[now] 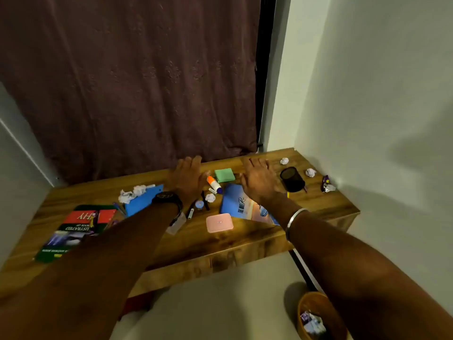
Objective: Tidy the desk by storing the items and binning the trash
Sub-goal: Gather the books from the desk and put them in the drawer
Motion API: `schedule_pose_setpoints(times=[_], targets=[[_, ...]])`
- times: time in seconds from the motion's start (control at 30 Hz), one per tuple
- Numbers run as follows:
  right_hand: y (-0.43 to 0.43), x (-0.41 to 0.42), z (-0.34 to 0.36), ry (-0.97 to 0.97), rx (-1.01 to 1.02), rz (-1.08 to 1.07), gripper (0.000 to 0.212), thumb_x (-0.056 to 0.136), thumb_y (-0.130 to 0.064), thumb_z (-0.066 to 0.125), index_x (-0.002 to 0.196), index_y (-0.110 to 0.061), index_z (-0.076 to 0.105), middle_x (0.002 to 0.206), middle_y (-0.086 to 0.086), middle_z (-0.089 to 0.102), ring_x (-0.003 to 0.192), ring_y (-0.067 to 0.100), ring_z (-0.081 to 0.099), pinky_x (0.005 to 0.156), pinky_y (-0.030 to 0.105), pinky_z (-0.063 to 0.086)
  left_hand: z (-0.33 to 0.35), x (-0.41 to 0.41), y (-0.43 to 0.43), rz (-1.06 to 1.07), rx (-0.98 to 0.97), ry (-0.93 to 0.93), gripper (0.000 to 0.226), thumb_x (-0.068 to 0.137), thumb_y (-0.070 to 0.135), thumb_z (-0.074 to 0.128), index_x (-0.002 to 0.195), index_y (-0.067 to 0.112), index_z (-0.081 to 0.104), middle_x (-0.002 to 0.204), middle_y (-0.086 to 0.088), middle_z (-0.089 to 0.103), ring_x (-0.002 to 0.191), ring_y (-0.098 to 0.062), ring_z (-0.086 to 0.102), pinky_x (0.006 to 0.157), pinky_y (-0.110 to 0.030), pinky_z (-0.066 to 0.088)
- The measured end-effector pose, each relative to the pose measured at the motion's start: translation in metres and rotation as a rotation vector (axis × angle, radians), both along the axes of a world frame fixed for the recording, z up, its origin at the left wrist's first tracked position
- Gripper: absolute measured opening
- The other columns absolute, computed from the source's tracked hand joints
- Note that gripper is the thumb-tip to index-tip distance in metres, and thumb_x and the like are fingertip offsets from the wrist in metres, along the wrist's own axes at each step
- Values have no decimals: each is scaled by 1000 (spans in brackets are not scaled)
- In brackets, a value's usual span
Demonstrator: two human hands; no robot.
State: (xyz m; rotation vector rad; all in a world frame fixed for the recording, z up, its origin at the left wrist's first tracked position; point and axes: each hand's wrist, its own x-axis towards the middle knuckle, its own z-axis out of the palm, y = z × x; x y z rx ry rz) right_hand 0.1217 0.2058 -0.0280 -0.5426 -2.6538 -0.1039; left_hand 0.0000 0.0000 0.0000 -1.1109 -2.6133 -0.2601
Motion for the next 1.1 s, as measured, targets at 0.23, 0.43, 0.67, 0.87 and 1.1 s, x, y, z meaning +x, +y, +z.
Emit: schedule_pose_setpoints(times=[0.23,0.43,0.67,0.87,1.1], targets=[[53,-8,-53,-146,-184,5,29,87,-32,53,114,-23,62,117,6,66,111,30,55,88,42,47,-60,6,55,43,-74,-326,56,103,48,41,151,20,33,133,-16,61,116,-40,61,89,-49,49],[82,-18,-81,-262,-344,4,45,85,-35,61,129,-25,59,125,7,64,121,35,55,96,42,48,-101,8,95,34,-75,-385,56,97,60,33,133,19,44,121,-14,66,107,-40,63,84,-50,54],[124,-44,-133,-431,-458,-30,58,77,-42,72,129,-22,59,124,9,66,115,34,63,92,40,54,-153,0,141,19,40,-585,29,96,36,62,110,12,58,112,-14,67,106,-37,63,83,-43,50],[154,-65,-165,-541,-422,10,65,68,-49,68,124,-18,52,122,13,64,115,38,61,91,49,54,-204,13,172,78,41,-842,25,92,30,67,98,6,63,104,-20,69,101,-41,64,82,-42,52],[180,-94,-182,-643,-445,59,114,69,-58,79,158,-26,15,160,12,30,149,39,17,117,60,20,-223,28,192,204,12,-949,27,95,26,59,116,9,66,121,-11,68,112,-33,64,97,-40,53]])
